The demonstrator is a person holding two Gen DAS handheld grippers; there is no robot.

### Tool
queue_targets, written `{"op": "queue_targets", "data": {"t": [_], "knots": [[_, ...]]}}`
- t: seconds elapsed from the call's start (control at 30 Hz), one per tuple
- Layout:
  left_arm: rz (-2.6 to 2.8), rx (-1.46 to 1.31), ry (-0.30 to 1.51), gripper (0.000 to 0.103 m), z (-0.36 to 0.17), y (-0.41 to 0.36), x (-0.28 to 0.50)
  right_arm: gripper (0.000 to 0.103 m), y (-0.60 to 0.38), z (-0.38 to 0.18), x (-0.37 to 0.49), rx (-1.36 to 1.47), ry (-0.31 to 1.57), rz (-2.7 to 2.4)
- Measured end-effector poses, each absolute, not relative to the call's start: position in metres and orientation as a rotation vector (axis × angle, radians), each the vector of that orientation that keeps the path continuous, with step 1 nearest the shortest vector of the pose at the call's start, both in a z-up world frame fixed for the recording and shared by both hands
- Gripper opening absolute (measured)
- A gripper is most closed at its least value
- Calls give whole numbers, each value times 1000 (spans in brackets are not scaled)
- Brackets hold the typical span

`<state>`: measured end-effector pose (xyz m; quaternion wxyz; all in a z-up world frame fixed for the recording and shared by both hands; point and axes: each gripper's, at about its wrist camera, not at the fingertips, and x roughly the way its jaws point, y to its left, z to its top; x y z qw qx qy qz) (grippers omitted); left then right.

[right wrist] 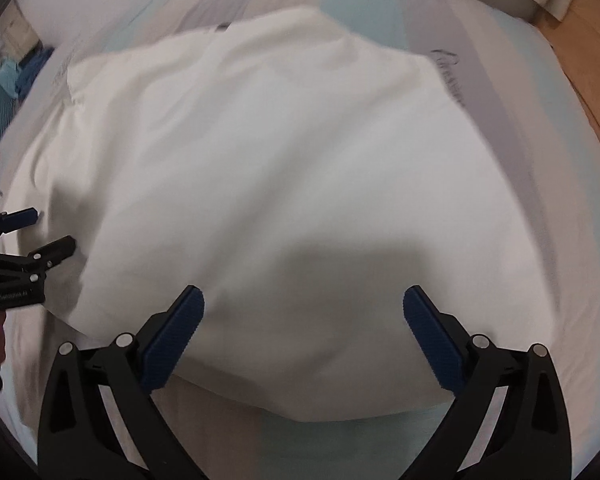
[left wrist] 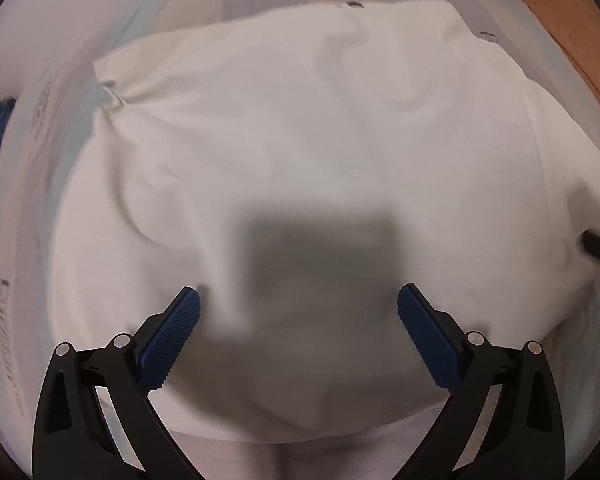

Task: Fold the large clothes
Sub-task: 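Press and smooth the folded white jacket with both open tools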

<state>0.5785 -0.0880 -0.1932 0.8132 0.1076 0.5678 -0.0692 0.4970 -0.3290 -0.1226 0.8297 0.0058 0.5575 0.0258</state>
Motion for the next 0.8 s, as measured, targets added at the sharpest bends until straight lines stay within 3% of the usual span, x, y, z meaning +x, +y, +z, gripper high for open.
{"op": "queue_targets", "data": {"t": [0.23,0.43,0.8], "knots": [[-112,312,1198,97,-184,-70,623,95,-393,-110,525,-24,1177,-10],[-150,216,1287,97,-190,-62,660,95,-440,-114,555,43,1207,6],[-148,189,1280,97,-184,-52,692,95,-454,-137,602,105,1308,11]]}}
